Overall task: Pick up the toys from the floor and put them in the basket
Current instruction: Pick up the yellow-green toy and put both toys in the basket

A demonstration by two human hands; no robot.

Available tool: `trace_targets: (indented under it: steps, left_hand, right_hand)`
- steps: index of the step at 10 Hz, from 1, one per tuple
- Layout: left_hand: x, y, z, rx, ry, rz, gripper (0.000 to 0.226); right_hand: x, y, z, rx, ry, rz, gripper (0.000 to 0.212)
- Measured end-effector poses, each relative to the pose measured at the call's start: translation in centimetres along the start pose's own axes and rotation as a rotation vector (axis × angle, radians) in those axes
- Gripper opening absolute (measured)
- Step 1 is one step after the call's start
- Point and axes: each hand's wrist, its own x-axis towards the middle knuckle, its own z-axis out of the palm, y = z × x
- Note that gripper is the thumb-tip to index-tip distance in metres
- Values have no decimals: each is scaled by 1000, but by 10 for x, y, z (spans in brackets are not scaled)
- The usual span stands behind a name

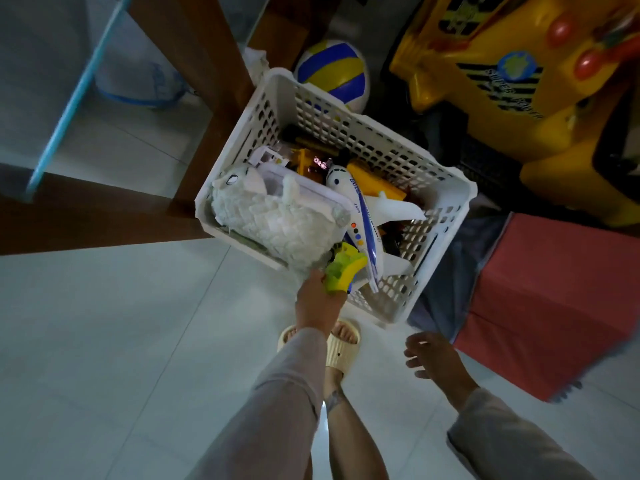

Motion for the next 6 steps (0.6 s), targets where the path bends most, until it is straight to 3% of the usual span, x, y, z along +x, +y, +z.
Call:
trace_targets:
  steps: [1,3,5,6]
  left_hand:
    - [24,8,22,199,88,166,46]
    - [55,8,44,796,242,352,43]
    - [41,-2,32,800,202,361,49]
    - [21,-21,0,803,94,348,56]
  right_hand:
    - [5,8,-3,-17,-37,-10,8]
    - [5,19,6,-34,-115,-47,16]
    - [-9,26,16,65,-148,-17,12]
    - [-39,17,12,372,-22,-105,12]
